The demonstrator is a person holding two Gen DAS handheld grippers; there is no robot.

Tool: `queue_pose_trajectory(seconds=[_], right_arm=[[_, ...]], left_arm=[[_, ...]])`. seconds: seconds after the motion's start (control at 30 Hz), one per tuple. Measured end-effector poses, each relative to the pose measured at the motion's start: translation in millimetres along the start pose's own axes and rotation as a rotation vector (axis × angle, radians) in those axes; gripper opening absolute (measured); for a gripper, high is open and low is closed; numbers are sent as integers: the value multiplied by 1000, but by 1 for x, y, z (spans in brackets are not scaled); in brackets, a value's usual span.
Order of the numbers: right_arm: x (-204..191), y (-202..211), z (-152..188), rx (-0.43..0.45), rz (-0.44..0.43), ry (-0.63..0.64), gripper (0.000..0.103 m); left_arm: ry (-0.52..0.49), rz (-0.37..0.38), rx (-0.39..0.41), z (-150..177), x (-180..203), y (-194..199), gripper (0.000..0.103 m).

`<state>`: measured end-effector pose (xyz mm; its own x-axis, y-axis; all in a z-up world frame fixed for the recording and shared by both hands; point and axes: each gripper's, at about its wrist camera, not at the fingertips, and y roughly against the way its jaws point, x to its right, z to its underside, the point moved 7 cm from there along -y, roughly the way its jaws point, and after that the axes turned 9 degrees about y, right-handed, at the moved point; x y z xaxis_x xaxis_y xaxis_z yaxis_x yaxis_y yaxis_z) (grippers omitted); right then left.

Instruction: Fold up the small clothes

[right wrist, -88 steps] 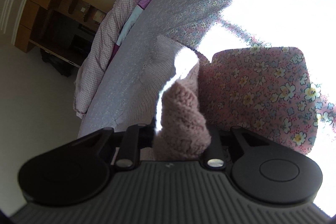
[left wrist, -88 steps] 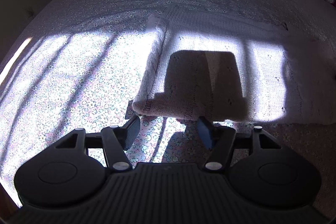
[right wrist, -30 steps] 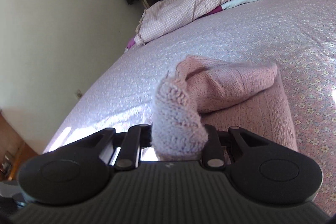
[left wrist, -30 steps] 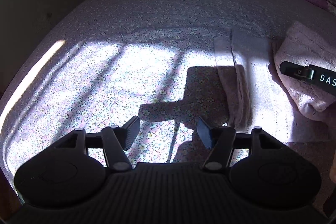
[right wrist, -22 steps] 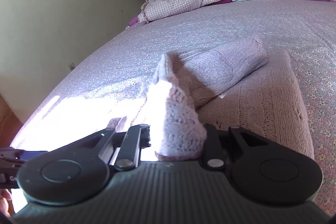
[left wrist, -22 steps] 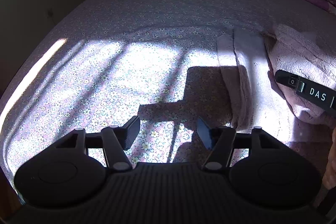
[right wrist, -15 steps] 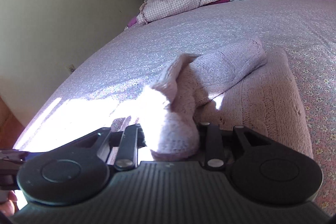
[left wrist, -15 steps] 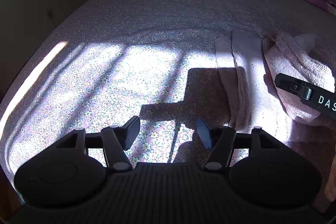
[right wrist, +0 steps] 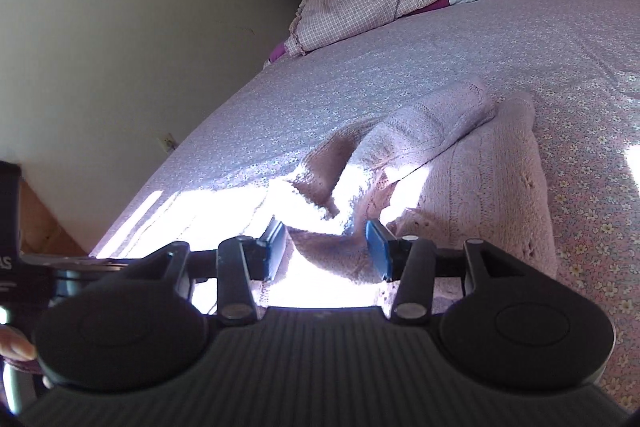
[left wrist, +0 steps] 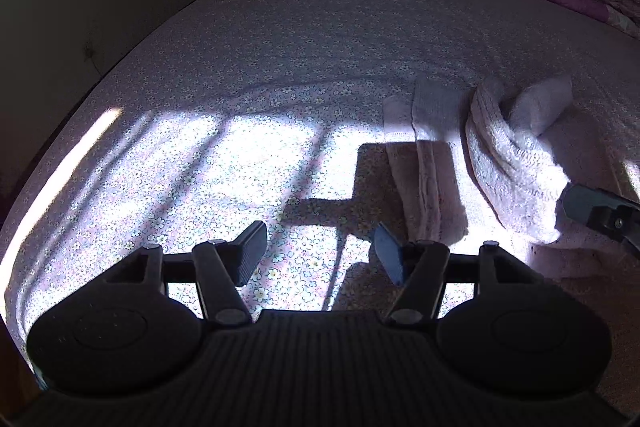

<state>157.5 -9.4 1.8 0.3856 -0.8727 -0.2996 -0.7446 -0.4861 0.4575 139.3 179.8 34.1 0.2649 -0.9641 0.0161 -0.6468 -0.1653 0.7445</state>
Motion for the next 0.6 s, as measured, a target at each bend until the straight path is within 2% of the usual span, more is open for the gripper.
queue_pose_trajectory(seconds=[0.17,0.4,0.5,0.6], right_arm=[[18,24,-2,32,12,-11,53],[66,38,-6,65,121,-90,54],[86,37,-5,68,162,-130,55],[102,36,-2,65,187,-160,55]], left_arm=[[-13,62,33,-13,24,9,68],[-73,160,53,-35,72,2,68],[-109,212,39,-41,94,-9,68],[-130,249,16,-44,113,-26,73]])
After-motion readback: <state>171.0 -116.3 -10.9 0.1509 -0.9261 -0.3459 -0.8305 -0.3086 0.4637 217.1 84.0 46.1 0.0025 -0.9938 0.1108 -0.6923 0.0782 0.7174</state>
